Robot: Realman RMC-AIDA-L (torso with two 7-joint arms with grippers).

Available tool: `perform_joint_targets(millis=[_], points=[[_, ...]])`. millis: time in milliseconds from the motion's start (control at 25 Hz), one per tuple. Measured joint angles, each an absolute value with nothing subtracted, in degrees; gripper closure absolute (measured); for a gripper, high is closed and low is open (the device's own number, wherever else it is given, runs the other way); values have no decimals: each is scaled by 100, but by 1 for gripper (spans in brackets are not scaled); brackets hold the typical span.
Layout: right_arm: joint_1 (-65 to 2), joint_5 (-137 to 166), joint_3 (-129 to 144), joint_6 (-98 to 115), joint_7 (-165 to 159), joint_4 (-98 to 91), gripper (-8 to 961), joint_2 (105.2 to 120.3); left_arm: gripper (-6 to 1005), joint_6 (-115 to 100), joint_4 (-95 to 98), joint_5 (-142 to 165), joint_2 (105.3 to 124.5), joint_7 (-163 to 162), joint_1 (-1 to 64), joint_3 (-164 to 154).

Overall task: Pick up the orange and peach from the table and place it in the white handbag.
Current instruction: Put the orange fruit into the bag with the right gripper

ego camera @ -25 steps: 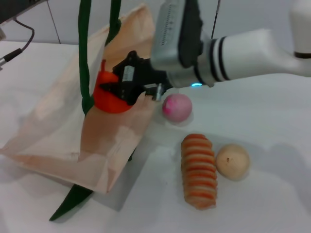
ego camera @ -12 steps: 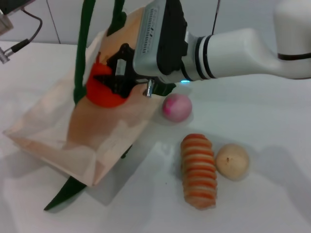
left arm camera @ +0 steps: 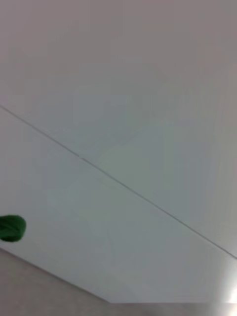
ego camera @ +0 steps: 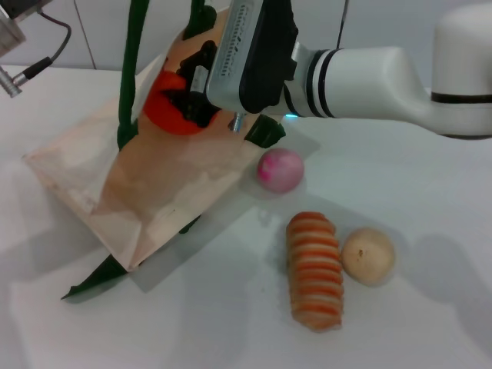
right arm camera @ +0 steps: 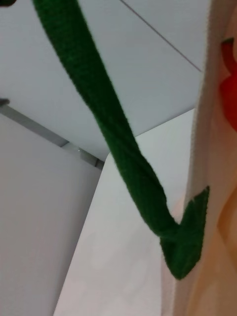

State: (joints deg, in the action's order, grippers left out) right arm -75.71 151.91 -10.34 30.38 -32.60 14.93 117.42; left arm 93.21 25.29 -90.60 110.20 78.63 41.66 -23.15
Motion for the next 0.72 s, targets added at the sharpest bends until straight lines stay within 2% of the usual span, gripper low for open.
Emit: perform_joint_targets(millis=[200,440,720], points=[[-7514,15183,-1081,2873,-3253,1455,866,11733,877,9155,2514,-9106,11028,7879,4093,-2315],[-7441,15167,-1132,2746,-3250,1480,669,11714,877,9054,2513,-9199,11030,7910,3931,-2316],[-7262,15175,-1265,2924,-3246,1562,318,11678,877,8893,2505,-9407,11004,7942,3656,-2260]])
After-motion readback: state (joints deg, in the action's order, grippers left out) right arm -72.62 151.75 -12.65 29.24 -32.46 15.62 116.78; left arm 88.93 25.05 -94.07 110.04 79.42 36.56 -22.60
